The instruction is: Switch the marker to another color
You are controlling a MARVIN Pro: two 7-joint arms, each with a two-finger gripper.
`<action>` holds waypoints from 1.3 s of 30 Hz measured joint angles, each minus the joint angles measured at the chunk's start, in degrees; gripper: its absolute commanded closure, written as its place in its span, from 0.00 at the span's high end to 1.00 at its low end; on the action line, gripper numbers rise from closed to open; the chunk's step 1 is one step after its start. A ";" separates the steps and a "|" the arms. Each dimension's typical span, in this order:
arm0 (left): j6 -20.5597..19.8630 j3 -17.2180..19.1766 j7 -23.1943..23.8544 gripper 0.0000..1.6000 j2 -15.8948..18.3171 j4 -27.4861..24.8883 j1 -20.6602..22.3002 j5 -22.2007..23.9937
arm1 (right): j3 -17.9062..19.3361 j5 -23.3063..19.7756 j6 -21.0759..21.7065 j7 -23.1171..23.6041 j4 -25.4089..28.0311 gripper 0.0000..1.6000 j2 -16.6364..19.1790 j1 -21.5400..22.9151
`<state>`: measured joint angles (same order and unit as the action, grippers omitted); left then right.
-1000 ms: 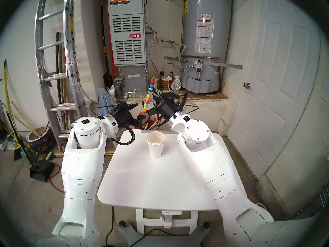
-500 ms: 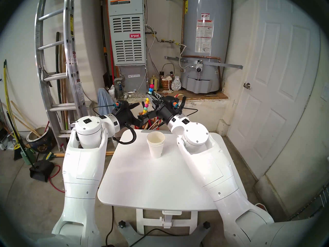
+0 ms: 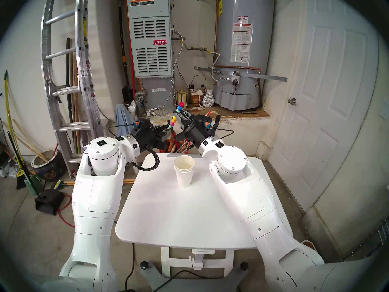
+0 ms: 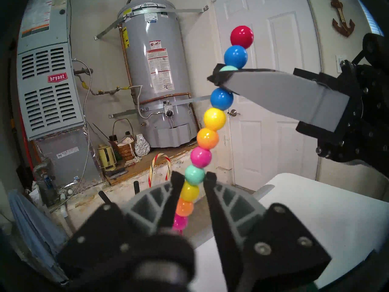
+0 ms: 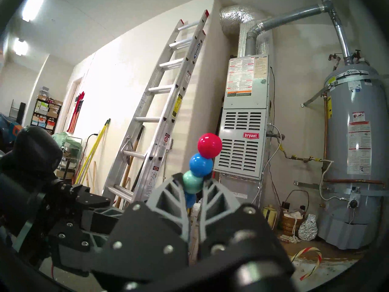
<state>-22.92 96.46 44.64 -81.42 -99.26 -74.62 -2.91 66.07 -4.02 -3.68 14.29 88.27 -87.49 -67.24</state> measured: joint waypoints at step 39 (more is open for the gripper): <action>1.01 0.81 -0.31 0.95 -0.07 0.75 -0.70 -0.31 | 0.68 1.46 -3.68 -1.41 -4.83 0.00 -0.14 0.78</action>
<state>-21.90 97.27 44.34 -81.49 -98.51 -75.32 -3.22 66.75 -2.57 -7.36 12.88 83.45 -87.63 -66.46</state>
